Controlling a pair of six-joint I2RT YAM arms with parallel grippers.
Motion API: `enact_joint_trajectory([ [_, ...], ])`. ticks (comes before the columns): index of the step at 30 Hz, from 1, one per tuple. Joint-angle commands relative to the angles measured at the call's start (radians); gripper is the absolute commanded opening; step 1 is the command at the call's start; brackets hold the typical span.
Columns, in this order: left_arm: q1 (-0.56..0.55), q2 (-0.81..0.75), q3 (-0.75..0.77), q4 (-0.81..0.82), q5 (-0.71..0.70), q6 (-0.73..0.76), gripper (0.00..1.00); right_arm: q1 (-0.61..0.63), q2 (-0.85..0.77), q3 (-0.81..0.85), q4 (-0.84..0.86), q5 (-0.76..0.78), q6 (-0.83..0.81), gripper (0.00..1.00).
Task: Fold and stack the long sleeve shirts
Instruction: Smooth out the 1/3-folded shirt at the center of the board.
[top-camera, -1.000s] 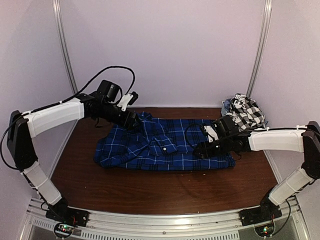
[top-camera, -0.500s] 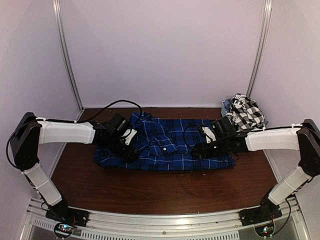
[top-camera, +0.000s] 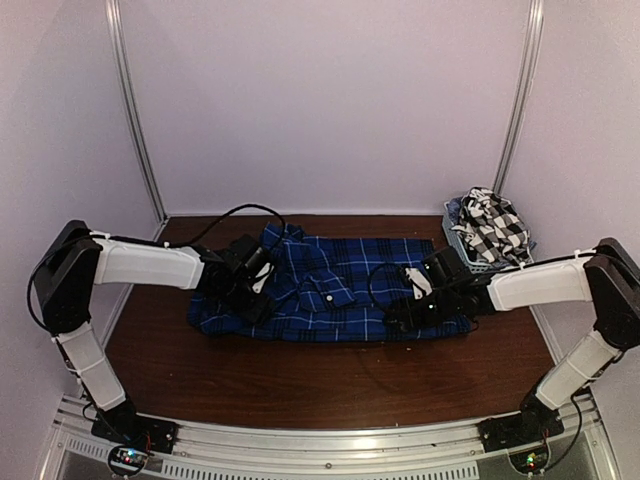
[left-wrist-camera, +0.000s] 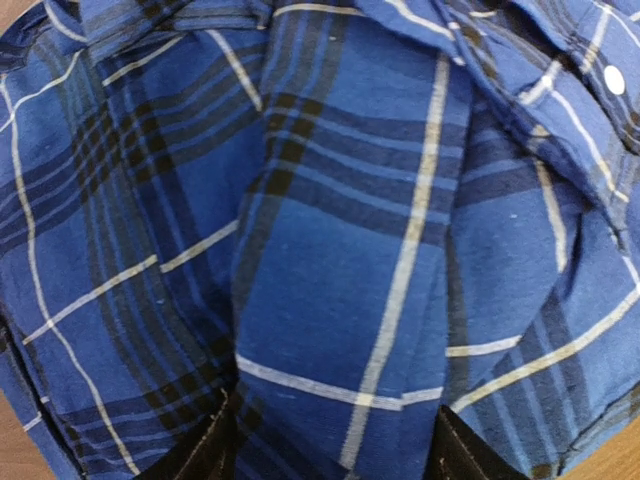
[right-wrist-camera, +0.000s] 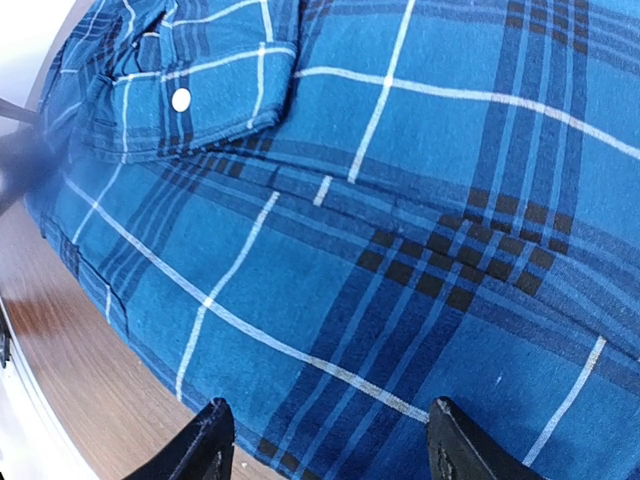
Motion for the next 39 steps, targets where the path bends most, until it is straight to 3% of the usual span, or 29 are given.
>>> enact_joint_trajectory([
  [1,-0.004,-0.004,0.024,-0.014,-0.086,-0.027,0.65,0.005,0.026,-0.033,0.029,0.005,0.016,0.67],
  [7,-0.003,-0.004,0.020,-0.039,-0.164,-0.037,0.61,0.006,0.035,-0.060,0.029,0.023,0.028,0.67],
  [14,0.029,-0.041,-0.009,-0.043,-0.200,-0.036,0.49,0.001,0.044,-0.056,0.002,0.053,0.027,0.67],
  [24,0.163,-0.110,-0.084,-0.026,-0.179,-0.025,0.40,-0.014,0.033,-0.061,-0.020,0.066,0.021,0.67],
  [30,0.249,-0.156,-0.078,-0.010,-0.164,-0.032,0.40,-0.017,0.032,-0.059,-0.020,0.065,0.019,0.67],
  [34,0.272,-0.195,-0.080,-0.002,-0.133,-0.032,0.46,-0.017,0.026,-0.055,-0.026,0.067,0.014,0.67],
  [39,0.272,-0.279,-0.119,0.041,0.146,-0.017,0.60,-0.019,0.025,-0.050,-0.030,0.069,0.009,0.67],
])
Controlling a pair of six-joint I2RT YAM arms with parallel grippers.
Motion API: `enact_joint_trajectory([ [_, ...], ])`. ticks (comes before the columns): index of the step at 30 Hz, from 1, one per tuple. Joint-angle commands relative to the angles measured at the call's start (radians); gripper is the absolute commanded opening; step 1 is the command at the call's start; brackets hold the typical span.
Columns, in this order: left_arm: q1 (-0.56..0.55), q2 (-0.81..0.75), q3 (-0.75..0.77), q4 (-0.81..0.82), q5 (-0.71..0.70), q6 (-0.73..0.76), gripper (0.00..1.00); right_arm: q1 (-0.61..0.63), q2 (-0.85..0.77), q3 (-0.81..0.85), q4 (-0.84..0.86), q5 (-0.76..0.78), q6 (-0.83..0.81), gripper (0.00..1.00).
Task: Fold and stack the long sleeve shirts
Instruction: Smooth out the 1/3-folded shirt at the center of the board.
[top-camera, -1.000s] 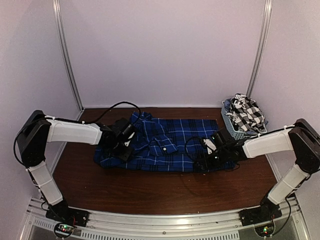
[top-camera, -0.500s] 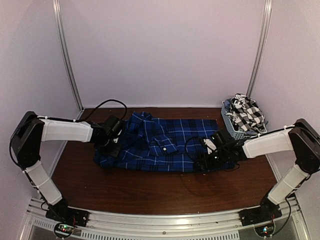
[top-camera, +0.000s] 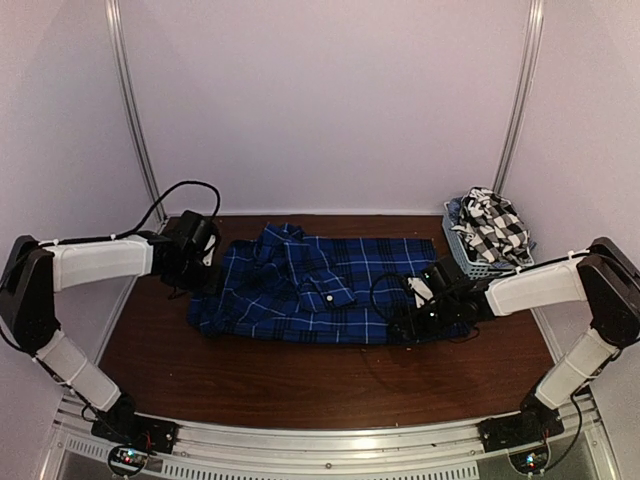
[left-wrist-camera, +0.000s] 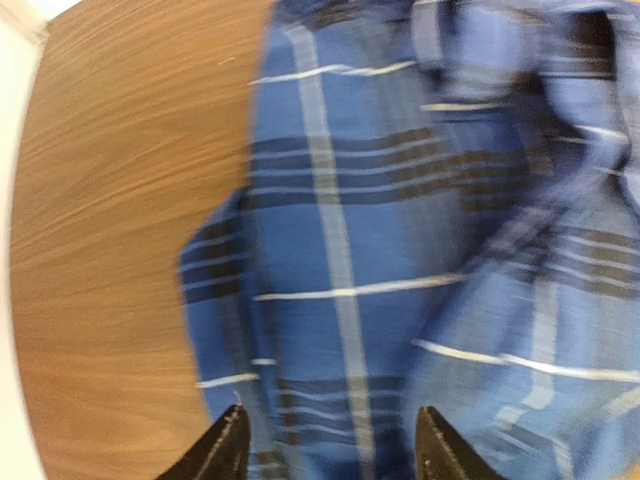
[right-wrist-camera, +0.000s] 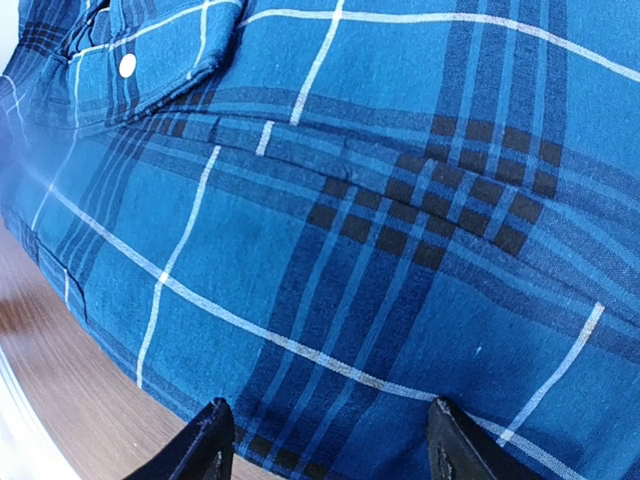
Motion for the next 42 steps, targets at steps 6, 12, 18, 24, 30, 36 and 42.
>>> enact_joint_trajectory([
  [6,0.000,-0.149,-0.144,0.069,0.339,-0.057,0.66,-0.010,-0.003,0.000,-0.040,0.036,-0.013,0.67],
  [12,-0.001,-0.198,-0.262,0.090,0.277,-0.124,0.62,-0.010,0.002,0.006,-0.035,0.028,-0.012,0.67],
  [18,-0.001,-0.199,-0.307,0.117,0.265,-0.141,0.44,-0.011,0.014,0.009,-0.038,0.031,-0.012,0.67],
  [24,-0.001,-0.219,-0.318,0.118,0.286,-0.136,0.16,-0.013,0.000,0.005,-0.059,0.053,-0.014,0.67],
  [30,-0.001,-0.252,-0.335,0.095,0.292,-0.150,0.00,-0.023,-0.012,-0.001,-0.081,0.067,-0.021,0.67],
  [36,-0.001,-0.314,-0.333,0.035,0.281,-0.214,0.00,-0.043,-0.047,-0.013,-0.124,0.099,-0.020,0.67],
  [42,-0.001,-0.388,-0.330,-0.060,0.276,-0.264,0.00,-0.069,-0.060,-0.019,-0.145,0.112,-0.019,0.67],
])
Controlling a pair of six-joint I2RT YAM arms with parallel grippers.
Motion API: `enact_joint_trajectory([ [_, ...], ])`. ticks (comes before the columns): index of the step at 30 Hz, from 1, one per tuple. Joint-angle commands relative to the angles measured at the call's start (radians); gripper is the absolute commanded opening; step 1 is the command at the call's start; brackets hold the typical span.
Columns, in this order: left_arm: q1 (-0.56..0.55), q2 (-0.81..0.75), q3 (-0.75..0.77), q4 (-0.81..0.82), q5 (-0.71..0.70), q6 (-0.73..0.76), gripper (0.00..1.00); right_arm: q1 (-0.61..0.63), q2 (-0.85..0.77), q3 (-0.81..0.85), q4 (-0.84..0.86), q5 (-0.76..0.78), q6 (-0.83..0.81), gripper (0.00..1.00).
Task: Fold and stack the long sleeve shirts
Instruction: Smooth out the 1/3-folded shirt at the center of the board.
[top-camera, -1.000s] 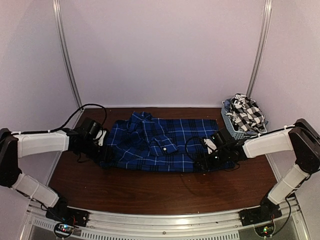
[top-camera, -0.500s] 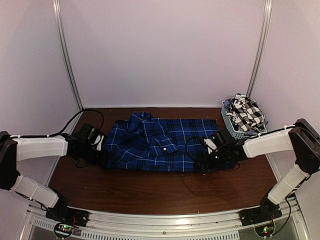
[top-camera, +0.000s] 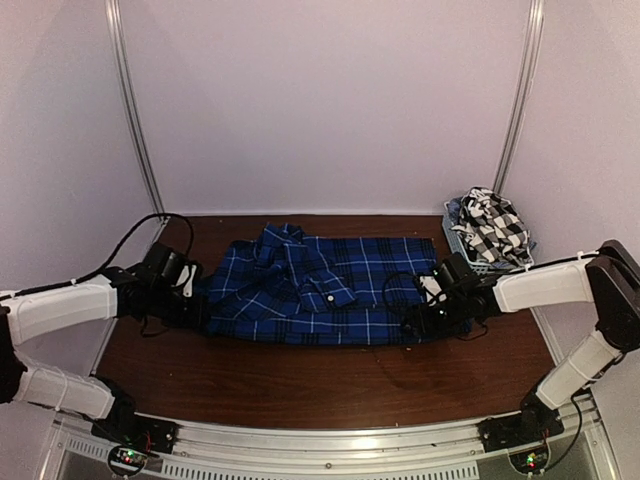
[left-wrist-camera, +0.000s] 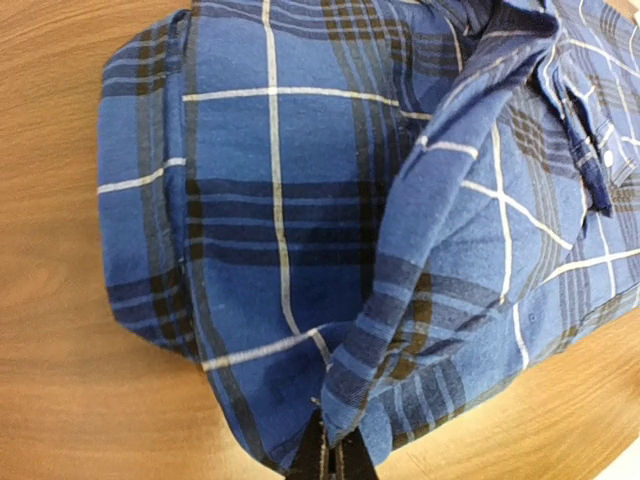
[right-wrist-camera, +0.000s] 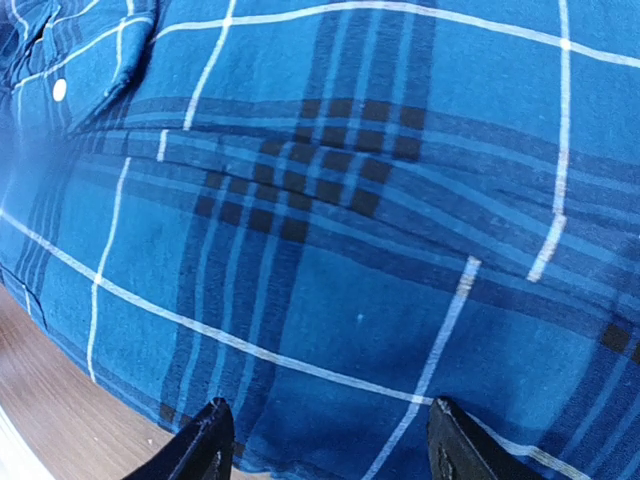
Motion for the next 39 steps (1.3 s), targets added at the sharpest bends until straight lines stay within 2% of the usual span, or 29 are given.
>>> enact_joint_trajectory([
  [1,-0.002,-0.041,-0.004,-0.090,-0.018,-0.058,0.00,-0.018,-0.017,-0.015,-0.052,0.046,-0.002,0.67],
  [5,-0.012,-0.032,0.004,-0.126,-0.062,-0.079,0.00,-0.022,-0.016,-0.010,-0.061,0.051,-0.003,0.67],
  [9,-0.026,-0.016,0.015,-0.159,-0.106,-0.100,0.06,-0.027,-0.025,-0.004,-0.078,0.059,-0.010,0.67],
  [15,-0.052,0.008,0.033,-0.184,-0.148,-0.113,0.29,-0.033,-0.035,0.014,-0.092,0.059,-0.020,0.67],
  [19,-0.055,0.012,0.066,-0.153,-0.157,-0.078,0.36,-0.033,-0.056,0.022,-0.081,0.037,-0.024,0.67],
  [23,-0.074,0.017,0.088,-0.051,-0.129,-0.055,0.43,-0.033,-0.095,0.023,-0.075,0.015,-0.025,0.67],
  [33,-0.168,0.091,0.051,0.166,0.013,-0.115,0.45,-0.045,-0.060,0.028,-0.079,0.039,-0.006,0.67],
  [39,-0.170,0.130,-0.025,0.184,-0.080,-0.143,0.45,-0.086,0.007,0.022,-0.078,0.049,-0.001,0.67],
])
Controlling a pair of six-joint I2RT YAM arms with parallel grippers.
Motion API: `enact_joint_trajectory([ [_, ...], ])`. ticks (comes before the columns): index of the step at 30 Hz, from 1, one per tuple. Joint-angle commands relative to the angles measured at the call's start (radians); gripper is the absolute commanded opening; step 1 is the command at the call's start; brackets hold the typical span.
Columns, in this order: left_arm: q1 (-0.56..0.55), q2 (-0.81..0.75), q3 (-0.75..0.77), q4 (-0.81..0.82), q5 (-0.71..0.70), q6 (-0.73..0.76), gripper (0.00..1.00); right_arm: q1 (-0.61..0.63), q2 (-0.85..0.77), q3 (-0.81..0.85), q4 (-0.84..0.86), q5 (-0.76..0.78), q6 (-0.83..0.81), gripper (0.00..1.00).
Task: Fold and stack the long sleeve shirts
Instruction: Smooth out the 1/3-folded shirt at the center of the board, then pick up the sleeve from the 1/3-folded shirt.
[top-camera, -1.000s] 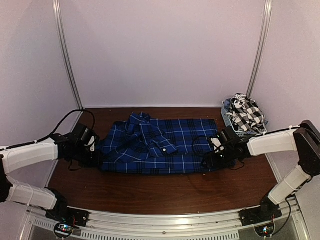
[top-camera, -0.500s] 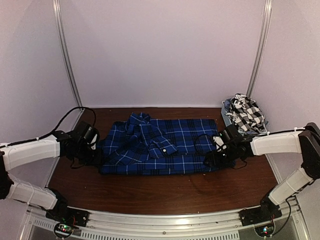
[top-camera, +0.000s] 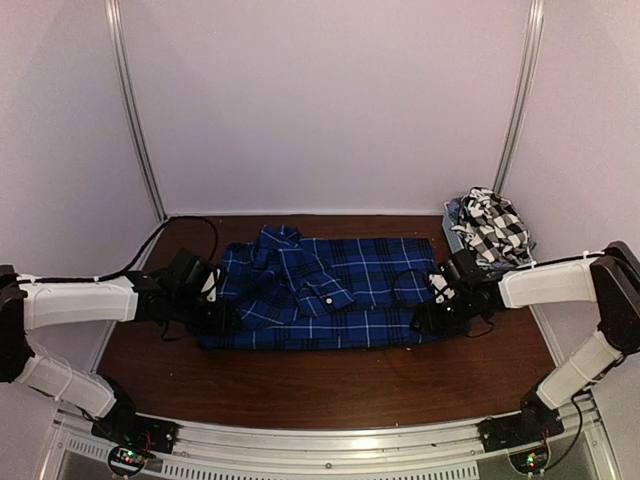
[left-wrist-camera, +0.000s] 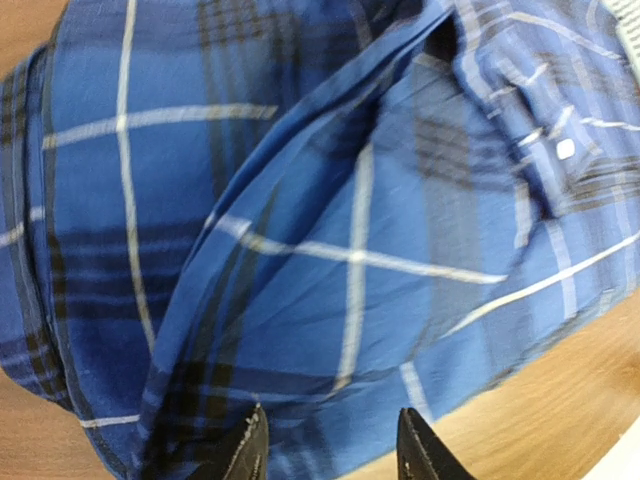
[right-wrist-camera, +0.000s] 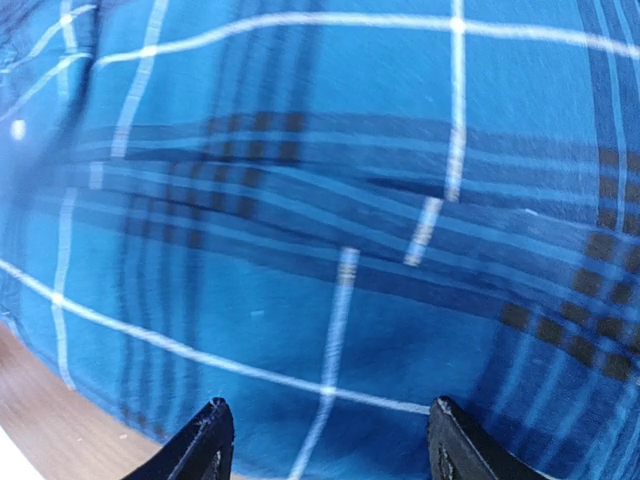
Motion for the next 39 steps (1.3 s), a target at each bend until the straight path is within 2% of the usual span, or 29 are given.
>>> enact_joint_trajectory([
  [1,-0.002,0.031,-0.057,0.047,-0.067,-0.032,0.46,-0.038,0.040,0.009,-0.006,0.029,0.007,0.67],
  [10,-0.003,0.073,-0.146,0.046,-0.103,-0.055,0.47,-0.113,0.004,-0.018,-0.049,0.097,0.007,0.68],
  [16,-0.003,-0.038,-0.122,0.049,-0.103,-0.032,0.49,-0.120,-0.075,0.001,-0.067,0.103,-0.010,0.68],
  [22,-0.002,-0.066,-0.038,0.131,-0.063,0.029,0.71,-0.116,-0.165,0.009,-0.028,0.031,-0.017,0.68],
  [30,-0.003,0.122,0.091,0.329,0.193,0.004,0.73,-0.114,-0.178,-0.004,-0.018,0.020,-0.011,0.68],
  [39,-0.028,0.408,0.291,0.403,0.285,-0.020,0.65,-0.109,-0.176,-0.022,-0.001,0.008,-0.003,0.68],
])
